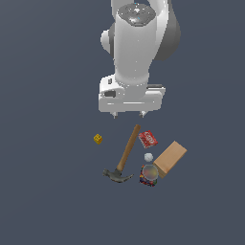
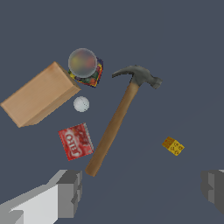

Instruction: Pick up a designated object from a clutter of objects.

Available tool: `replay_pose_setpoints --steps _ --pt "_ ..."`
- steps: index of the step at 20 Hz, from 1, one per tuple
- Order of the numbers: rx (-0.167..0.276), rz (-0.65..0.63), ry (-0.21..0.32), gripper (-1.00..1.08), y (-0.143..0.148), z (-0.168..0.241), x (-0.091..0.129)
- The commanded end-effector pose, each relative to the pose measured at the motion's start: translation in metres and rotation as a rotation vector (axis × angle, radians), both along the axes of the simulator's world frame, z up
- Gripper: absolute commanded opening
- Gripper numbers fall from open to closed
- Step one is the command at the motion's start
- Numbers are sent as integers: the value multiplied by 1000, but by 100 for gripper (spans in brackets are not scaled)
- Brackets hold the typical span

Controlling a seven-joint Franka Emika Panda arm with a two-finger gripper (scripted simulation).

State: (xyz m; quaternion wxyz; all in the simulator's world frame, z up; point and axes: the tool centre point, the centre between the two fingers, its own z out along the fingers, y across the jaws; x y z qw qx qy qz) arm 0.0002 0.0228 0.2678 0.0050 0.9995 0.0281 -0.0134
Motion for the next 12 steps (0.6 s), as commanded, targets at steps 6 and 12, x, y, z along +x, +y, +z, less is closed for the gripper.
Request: replay_pose_setpoints --steps 6,12 --pt "-9 84 -7 100 31 -59 -1" --pt "-9 173 -14 100 64 -118 -13"
